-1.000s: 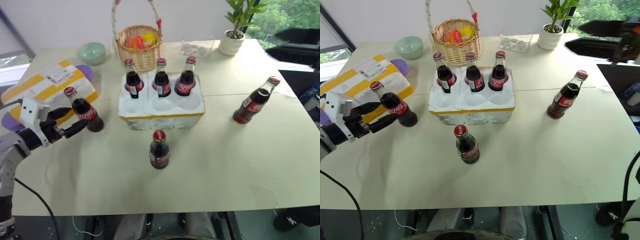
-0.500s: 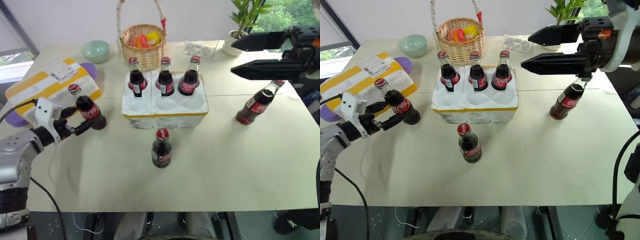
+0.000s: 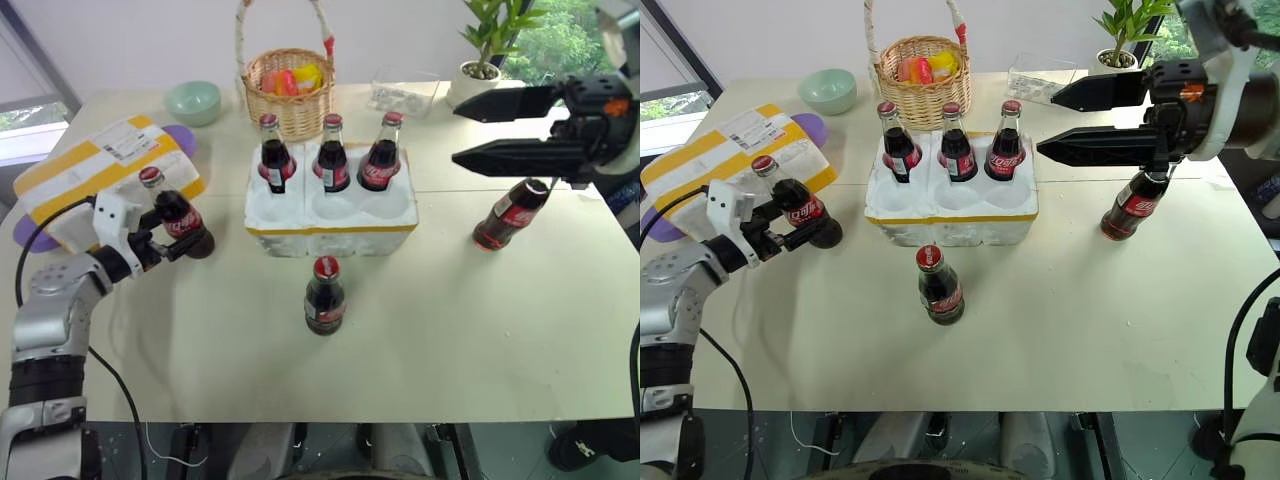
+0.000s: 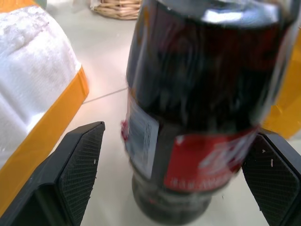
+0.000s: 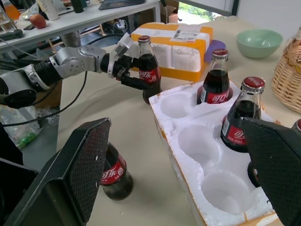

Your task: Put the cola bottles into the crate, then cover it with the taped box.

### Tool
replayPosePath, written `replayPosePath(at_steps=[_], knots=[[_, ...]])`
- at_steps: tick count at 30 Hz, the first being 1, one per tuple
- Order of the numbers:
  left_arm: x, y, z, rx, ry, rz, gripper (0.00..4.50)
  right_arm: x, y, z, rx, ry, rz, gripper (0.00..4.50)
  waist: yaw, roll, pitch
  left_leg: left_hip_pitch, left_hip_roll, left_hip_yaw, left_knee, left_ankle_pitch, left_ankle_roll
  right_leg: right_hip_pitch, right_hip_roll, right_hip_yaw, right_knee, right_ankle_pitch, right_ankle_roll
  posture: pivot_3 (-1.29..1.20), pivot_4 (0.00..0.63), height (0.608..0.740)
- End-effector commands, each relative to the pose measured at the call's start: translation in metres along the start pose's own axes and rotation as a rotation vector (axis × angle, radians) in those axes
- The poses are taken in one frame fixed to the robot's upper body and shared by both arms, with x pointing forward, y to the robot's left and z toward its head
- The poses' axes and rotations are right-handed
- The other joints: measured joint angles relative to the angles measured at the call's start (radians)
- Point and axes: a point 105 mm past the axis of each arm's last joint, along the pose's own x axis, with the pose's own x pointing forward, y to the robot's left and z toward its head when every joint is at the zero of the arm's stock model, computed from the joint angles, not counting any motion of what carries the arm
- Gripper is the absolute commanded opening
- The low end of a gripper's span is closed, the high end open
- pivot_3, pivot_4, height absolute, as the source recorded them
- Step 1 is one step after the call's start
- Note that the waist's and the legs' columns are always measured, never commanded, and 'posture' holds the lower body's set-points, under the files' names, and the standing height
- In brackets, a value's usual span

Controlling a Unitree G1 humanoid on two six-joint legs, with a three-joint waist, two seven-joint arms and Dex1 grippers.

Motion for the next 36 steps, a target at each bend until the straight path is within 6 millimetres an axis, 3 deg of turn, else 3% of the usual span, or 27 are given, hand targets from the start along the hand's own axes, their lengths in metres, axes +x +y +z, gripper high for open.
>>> replayPosePath(at_steps=[1,5,9,17,27,33,36], knots=[[0.001,0.004,0.013,0.029,-0.035,0.009,4.45,-0.002,0.006,0.011,-0.059,-0.038,0.004,4.50,0.000,0.000,0.000,0.000,0.000,0.000,0.000,0.000,0.000,0.000,0.000,0.000,0.000,0.000,0.000,0.00,0.150,0.739],[0.000,0.004,0.017,0.014,-0.055,0.003,4.45,-0.001,0.006,0.008,-0.054,-0.039,0.002,4.50,-0.003,0.000,0.000,0.000,0.000,0.000,0.000,0.001,-0.001,0.000,0.000,0.000,0.000,0.000,0.000,0.00,0.150,0.739],[-0.001,0.002,0.018,0.018,-0.053,-0.020,2.79,-0.001,0.005,0.006,-0.047,-0.042,-0.005,4.50,-0.001,0.000,0.000,0.000,0.000,0.000,0.001,0.001,-0.001,0.000,0.000,0.000,0.001,0.000,0.000,0.00,0.150,0.739],[-0.007,-0.003,0.035,0.044,-0.032,-0.089,2.83,-0.001,0.005,0.000,-0.042,-0.032,-0.011,4.50,-0.004,-0.001,0.000,0.000,0.000,0.000,0.004,0.000,0.000,0.001,0.000,0.000,0.002,0.000,0.000,0.00,0.150,0.739],[-0.014,-0.041,0.119,0.131,-0.061,-0.420,2.83,-0.002,0.004,-0.010,-0.040,0.004,-0.034,4.50,0.000,-0.004,0.002,-0.002,-0.001,0.000,0.008,-0.001,0.001,0.002,0.001,0.000,0.002,0.001,0.001,0.00,0.150,0.739],[-0.001,-0.072,0.161,0.147,-0.134,-0.599,2.83,-0.002,0.005,-0.015,-0.035,0.012,-0.043,4.50,-0.002,-0.005,0.003,-0.002,0.000,0.000,0.009,0.001,-0.002,0.001,0.001,0.000,0.002,0.001,0.002,0.00,0.150,0.739],[0.017,-0.097,0.184,0.140,-0.191,-0.706,2.83,-0.002,0.005,-0.018,-0.030,0.014,-0.062,4.50,0.002,-0.006,0.003,-0.002,-0.001,0.000,0.010,0.001,-0.001,0.002,0.001,-0.001,0.003,0.001,0.002,0.00,0.150,0.739]])
